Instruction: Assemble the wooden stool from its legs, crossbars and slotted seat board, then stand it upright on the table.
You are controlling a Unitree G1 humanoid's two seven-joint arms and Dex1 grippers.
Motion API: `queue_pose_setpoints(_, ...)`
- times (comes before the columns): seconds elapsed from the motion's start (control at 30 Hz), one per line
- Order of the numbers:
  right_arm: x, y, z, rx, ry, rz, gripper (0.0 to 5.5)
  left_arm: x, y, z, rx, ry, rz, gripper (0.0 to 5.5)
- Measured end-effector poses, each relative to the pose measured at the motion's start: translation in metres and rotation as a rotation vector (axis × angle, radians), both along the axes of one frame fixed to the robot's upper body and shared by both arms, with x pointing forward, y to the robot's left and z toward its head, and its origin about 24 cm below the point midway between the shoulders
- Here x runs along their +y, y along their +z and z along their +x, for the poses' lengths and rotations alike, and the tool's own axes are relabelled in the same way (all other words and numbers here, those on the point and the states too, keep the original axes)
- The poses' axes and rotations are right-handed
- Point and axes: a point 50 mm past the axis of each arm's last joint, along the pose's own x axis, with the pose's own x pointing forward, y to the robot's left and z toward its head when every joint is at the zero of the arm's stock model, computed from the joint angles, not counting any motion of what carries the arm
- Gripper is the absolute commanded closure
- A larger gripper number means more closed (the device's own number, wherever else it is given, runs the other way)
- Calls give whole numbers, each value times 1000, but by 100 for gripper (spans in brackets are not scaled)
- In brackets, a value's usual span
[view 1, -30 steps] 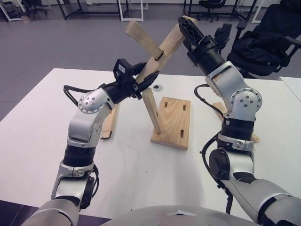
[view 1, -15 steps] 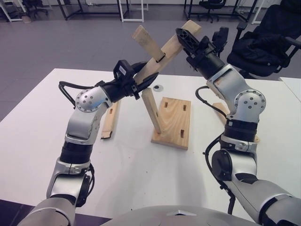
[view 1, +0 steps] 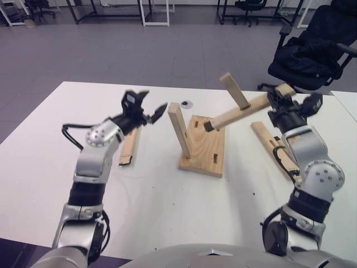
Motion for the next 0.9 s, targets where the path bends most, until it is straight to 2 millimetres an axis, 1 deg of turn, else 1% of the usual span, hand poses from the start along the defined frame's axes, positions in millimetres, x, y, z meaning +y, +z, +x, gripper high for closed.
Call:
queue_pose_setpoints(0.03,2,-2,-9,25,-2,-9,449,-2,-17,-7,44,12,47,153)
queue_pose_setpoints(0.07,5,-6,-15,55,-8,-14,449,-3,-30,-12,72,19,80,153)
queue_pose_setpoints(0.13,8,-10,-27,107,-15,-24,449,-3,-51,-22,139,37,94,153)
queue_pose_setpoints(0.17,9,-10,-30,125,-23,-34,449,-4,-62,-28,176,51,98,153)
queue_pose_setpoints(0.2,10,-9,-32,135,-24,-43,449,-6,-68,-31,207,54,103,153)
queue_pose_setpoints(0.33,6,6,-40,120,-52,-181,449,-14,-80,-35,268,32,141,153)
queue_pose_setpoints(0.4,5,8,-40,116,-65,-243,449,-19,-83,-37,294,18,150,153)
queue_pose_setpoints(0.47,7,7,-40,123,-57,-255,449,-23,-86,-38,316,13,150,153)
queue_pose_setpoints(0.53,13,6,-40,128,-41,-258,449,-28,-89,-39,335,0,157,153)
queue_pose_setpoints(0.6,19,0,-42,159,-36,-238,449,-34,-88,-37,339,-18,166,153)
queue_pose_setpoints(0.7,20,-2,-42,171,-50,-224,449,-38,-88,-35,347,-31,171,153)
queue_pose_setpoints(0.8,23,1,-43,159,-57,-275,449,-40,-87,-34,357,-39,178,153)
queue_pose_setpoints(0.9,31,8,-45,103,-53,-422,449,-49,-86,-36,380,-86,165,153)
